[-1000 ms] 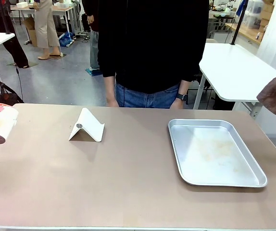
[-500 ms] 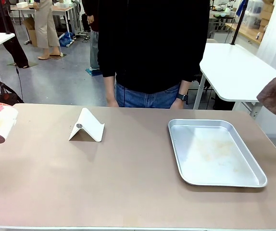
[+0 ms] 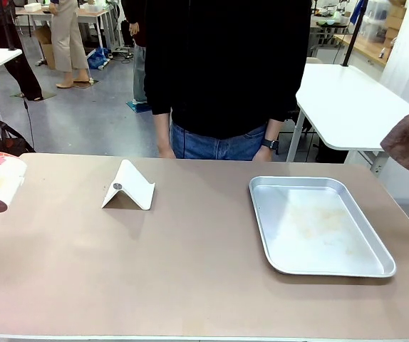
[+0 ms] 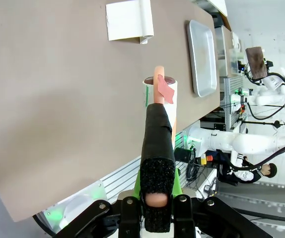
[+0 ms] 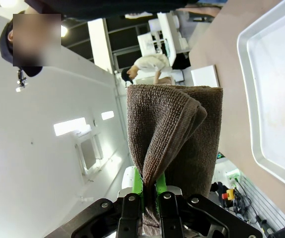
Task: Clean the surface of the table.
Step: Return the Lint Roller and towel to their original positions.
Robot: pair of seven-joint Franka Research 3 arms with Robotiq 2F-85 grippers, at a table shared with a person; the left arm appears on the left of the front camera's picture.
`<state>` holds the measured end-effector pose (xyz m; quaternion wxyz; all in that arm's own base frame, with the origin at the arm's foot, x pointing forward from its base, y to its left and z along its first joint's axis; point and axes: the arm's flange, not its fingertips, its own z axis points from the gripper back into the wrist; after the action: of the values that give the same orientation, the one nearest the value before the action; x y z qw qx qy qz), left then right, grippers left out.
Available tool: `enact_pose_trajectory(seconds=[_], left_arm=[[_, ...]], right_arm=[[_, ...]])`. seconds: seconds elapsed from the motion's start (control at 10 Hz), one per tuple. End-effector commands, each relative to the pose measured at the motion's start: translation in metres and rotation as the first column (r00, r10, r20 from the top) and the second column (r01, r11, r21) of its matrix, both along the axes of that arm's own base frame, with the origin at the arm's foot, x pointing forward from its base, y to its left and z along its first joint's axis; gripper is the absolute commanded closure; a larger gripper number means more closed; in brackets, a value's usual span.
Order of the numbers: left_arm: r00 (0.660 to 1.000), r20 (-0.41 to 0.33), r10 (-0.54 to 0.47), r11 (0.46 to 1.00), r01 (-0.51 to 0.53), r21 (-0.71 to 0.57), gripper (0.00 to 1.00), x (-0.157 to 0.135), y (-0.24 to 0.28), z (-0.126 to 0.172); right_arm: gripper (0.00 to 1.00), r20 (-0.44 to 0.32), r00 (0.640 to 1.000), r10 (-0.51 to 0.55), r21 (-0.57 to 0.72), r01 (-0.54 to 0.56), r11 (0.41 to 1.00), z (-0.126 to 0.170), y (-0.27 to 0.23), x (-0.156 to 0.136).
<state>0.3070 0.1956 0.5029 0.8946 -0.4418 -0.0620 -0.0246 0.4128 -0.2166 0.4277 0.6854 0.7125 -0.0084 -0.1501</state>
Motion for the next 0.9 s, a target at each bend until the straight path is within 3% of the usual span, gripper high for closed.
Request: enact_pose_trajectory(seconds=[0.0,0.1,0.2,0.4,0.8], left_arm=[[1.0,0.0,0.0,1.0,0.0,0.0,0.78,0.0,0.0,0.0],[1.0,0.016,0.012,1.0,-0.011,-0.025,0.78,-0.003,-0.003,0.012],[0.999,0.041,-0.01,1.0,0.011,-0.017,0.78,0.004,-0.017,0.028],[0.997,0.063,-0.041,0.999,0.039,0.033,0.78,0.021,-0.056,0.062],[0.982,0.083,-0.167,0.971,0.149,0.186,0.78,0.06,-0.139,0.102]], right_arm=[[0.98,0.004,1.0,0.005,0.003,-0.005,1.0,0.005,0.001,-0.001],[0.89,0.0,1.0,0.0,0.0,0.0,1.0,0.0,0.0,0.0],[0.89,-0.006,1.0,-0.001,-0.049,0.001,0.999,0.009,0.016,0.002],[0.89,0.075,0.985,0.158,-0.156,-0.145,0.977,0.039,0.078,0.007],[0.89,0.093,0.883,0.46,-0.306,-0.414,0.857,0.052,0.205,0.006]])
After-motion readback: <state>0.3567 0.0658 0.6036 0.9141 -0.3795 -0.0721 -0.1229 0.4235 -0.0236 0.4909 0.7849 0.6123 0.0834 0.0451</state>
